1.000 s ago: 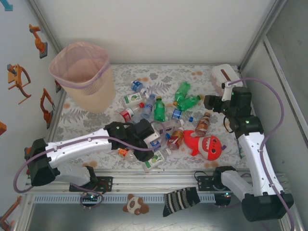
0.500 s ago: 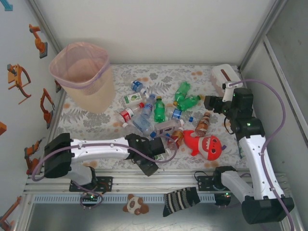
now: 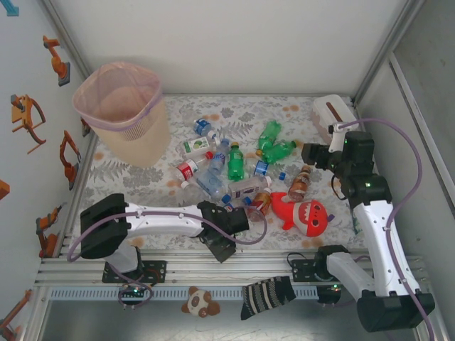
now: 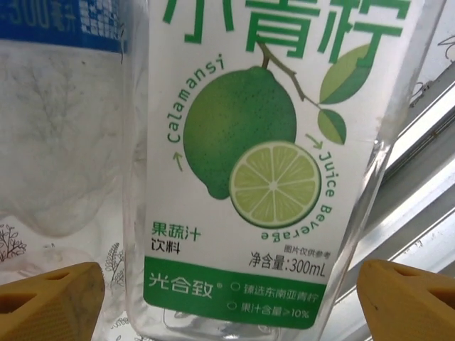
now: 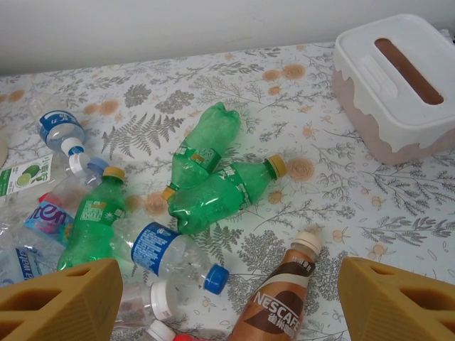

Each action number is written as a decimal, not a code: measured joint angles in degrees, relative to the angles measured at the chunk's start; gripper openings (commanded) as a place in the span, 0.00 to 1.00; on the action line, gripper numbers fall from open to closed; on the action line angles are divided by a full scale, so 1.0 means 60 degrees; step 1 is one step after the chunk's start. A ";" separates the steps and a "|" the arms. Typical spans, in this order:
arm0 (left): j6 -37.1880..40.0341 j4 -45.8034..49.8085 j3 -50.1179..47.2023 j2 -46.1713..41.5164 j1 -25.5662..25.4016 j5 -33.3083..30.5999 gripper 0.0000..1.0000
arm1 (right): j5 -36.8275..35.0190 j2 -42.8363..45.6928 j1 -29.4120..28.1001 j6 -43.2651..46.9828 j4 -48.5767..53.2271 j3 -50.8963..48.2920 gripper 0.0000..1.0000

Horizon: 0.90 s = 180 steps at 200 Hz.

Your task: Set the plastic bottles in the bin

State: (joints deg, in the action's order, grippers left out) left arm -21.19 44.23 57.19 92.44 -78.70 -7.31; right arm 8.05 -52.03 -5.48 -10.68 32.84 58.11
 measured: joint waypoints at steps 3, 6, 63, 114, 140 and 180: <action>0.0011 -0.0025 0.0000 0.0018 0.0000 -0.0015 0.88 | 0.0000 0.0000 0.0000 0.0000 0.0000 0.0000 0.78; 0.0040 -0.0055 0.0000 0.0036 0.0000 -0.0029 0.88 | 0.0004 0.0000 0.0000 0.0000 0.0000 0.0004 0.78; 0.0284 -0.0637 -0.0368 0.0178 0.0291 -0.0022 0.76 | -0.0004 -0.0004 0.0000 0.0000 0.0000 0.0004 0.78; 0.0656 -0.0790 -0.0386 0.0237 0.0608 0.0011 0.68 | -0.0022 -0.0033 0.0000 -0.0004 0.0000 0.0004 0.78; 0.1016 -0.0794 -0.0149 0.0448 0.0787 0.0051 0.68 | -0.0029 -0.0109 0.0000 -0.0040 0.0000 0.0007 0.78; 0.1603 -0.0790 -0.0073 0.0474 0.1344 0.0087 0.68 | -0.0055 -0.0240 0.0000 -0.0069 -0.0004 0.0098 0.78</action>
State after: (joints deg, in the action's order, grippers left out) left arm -11.57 39.48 56.75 95.29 -70.63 -6.79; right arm 7.73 -53.47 -5.48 -11.09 32.82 58.70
